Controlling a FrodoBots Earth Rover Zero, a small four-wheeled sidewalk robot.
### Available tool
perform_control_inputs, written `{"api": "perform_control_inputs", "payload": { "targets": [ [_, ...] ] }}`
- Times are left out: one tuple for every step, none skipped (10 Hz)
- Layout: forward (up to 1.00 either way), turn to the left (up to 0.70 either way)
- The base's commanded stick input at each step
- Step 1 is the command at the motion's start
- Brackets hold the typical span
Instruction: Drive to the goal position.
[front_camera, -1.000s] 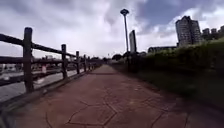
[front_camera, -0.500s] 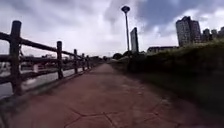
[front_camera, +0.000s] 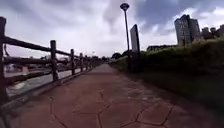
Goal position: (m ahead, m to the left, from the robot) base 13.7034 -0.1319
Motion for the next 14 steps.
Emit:
{"api": "perform_control_inputs", "payload": {
  "targets": [
    [0.7, 0.05],
    [0.7, 0.07],
    [0.7, 0.07],
    [0.7, 0.09],
    [0.7, 0.09],
    [0.7, 0.09],
    [0.7, 0.09],
    [0.7, 0.09],
    [0.7, 0.09],
    [0.7, 0.11],
    [0.7, 0.11],
    [0.7, 0.11],
    [0.7, 0.11],
    [0.7, 0.11]
  ]
}}
